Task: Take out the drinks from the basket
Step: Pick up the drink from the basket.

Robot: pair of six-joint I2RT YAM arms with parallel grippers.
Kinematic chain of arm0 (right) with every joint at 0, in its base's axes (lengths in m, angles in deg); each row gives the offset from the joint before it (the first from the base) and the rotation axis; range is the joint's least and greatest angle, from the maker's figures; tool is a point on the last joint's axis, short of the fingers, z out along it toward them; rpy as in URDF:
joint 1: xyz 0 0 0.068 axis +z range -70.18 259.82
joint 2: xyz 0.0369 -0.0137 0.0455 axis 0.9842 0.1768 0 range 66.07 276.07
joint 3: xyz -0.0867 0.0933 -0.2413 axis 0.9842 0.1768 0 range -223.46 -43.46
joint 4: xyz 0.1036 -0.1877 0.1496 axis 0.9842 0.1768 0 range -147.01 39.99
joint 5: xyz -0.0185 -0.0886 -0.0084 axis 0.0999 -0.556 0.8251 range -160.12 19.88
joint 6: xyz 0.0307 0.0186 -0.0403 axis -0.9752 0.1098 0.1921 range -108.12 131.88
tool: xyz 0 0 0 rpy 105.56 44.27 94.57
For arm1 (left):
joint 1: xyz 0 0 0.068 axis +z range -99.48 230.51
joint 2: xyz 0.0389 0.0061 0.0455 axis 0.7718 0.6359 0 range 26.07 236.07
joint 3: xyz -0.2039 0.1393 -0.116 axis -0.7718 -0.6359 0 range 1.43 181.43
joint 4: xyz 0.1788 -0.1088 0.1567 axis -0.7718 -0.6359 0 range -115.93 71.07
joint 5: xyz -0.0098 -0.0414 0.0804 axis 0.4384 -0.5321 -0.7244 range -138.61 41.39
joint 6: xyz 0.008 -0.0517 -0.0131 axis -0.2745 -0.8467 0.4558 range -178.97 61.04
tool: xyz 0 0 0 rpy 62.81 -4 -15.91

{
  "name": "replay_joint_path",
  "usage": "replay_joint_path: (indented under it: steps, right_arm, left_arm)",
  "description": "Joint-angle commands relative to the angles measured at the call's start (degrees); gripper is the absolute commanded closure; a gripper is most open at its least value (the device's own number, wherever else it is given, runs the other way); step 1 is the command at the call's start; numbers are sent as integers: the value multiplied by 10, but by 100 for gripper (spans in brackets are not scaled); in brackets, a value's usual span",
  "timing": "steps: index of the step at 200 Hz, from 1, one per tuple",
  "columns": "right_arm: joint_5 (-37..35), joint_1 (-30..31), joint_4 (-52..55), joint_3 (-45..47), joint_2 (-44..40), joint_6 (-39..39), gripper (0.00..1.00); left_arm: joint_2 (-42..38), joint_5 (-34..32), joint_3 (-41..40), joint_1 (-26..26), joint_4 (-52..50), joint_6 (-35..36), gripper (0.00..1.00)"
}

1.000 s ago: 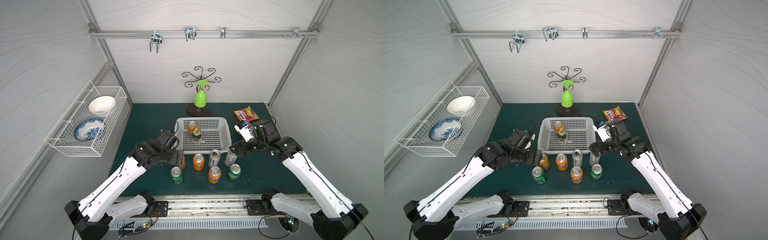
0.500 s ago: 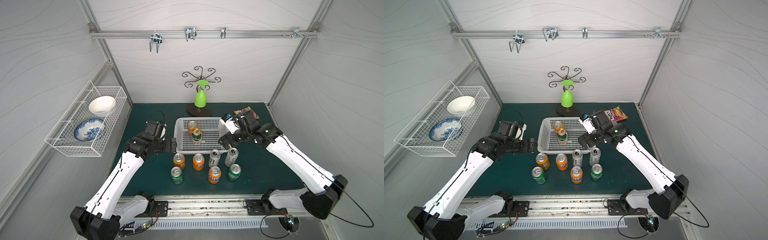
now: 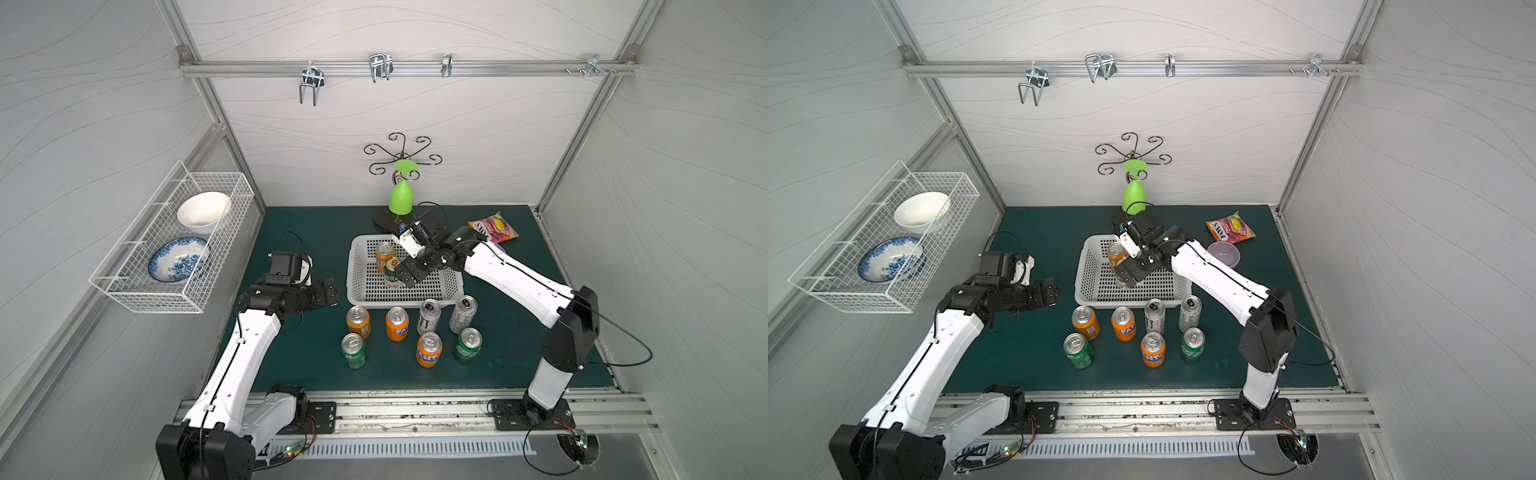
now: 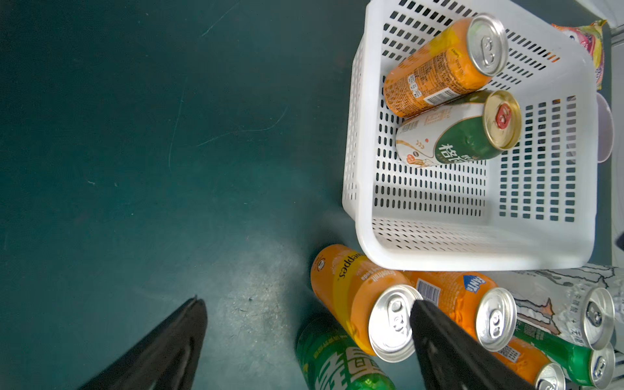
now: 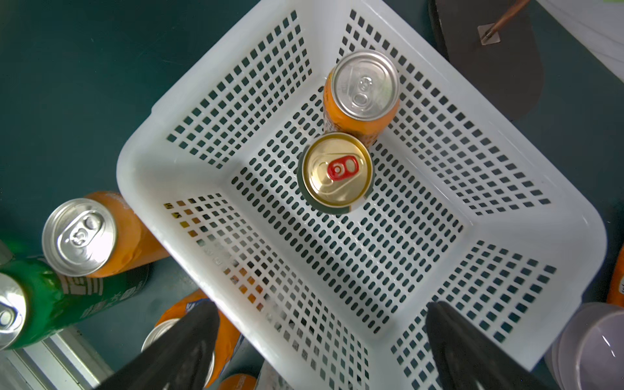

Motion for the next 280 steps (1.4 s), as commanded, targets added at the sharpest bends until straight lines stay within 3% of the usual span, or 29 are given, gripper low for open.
replay_joint_path:
  steps: [1,128,280]
  right_arm:
    - [8,4,-11,-31,37,-1,1]
    - [17,-10,-27,-110,198,-13,9]
    - [0,-14,-39,-101,210,-15,30]
  left_arm:
    - [-6,24,-7,7,37,-5,2]
    - [40,43,-1,11,23,3,2]
    - [45,53,-1,12,22,7,2]
